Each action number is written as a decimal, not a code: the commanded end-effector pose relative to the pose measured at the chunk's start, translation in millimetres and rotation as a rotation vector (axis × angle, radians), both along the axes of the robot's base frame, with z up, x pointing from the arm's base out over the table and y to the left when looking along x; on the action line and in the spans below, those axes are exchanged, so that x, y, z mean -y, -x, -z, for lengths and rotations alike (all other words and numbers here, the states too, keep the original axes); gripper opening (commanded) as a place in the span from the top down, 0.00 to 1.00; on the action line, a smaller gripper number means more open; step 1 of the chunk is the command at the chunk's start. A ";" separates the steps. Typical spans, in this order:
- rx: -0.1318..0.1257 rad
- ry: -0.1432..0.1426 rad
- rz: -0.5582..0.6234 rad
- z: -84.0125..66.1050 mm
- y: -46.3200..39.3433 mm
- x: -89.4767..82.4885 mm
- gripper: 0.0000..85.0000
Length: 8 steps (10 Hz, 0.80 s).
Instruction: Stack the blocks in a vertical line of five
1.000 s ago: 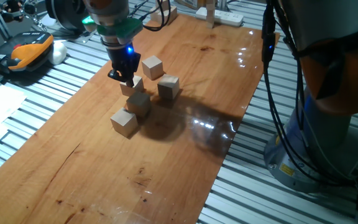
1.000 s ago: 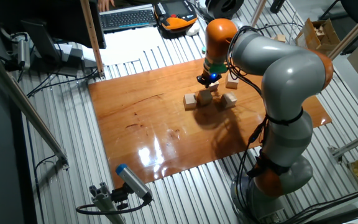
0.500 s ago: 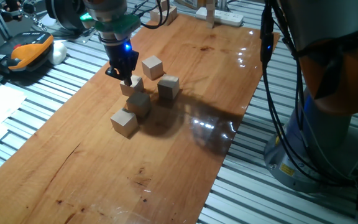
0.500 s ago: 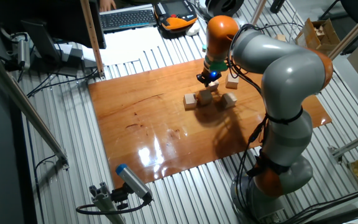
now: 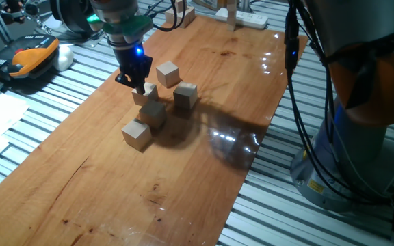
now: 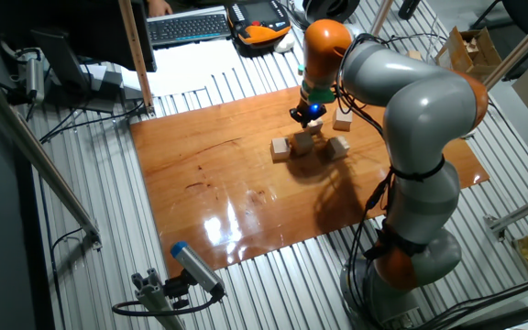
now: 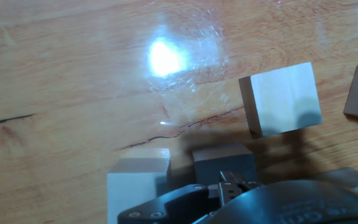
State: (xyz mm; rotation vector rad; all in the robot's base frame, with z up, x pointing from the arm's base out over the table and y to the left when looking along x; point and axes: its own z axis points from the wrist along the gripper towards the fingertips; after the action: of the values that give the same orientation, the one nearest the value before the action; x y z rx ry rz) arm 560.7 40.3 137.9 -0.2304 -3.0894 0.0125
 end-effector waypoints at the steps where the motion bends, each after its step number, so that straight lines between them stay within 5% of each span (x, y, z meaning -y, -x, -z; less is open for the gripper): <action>1: 0.004 0.000 0.004 -0.1 0.1 0.0 1.00; 8: 0.008 0.000 -0.021 -0.1 0.1 0.0 1.00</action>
State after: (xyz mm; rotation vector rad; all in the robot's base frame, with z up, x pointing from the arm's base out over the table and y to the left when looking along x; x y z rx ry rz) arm 560.6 40.2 138.1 -0.1971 -3.0993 0.0122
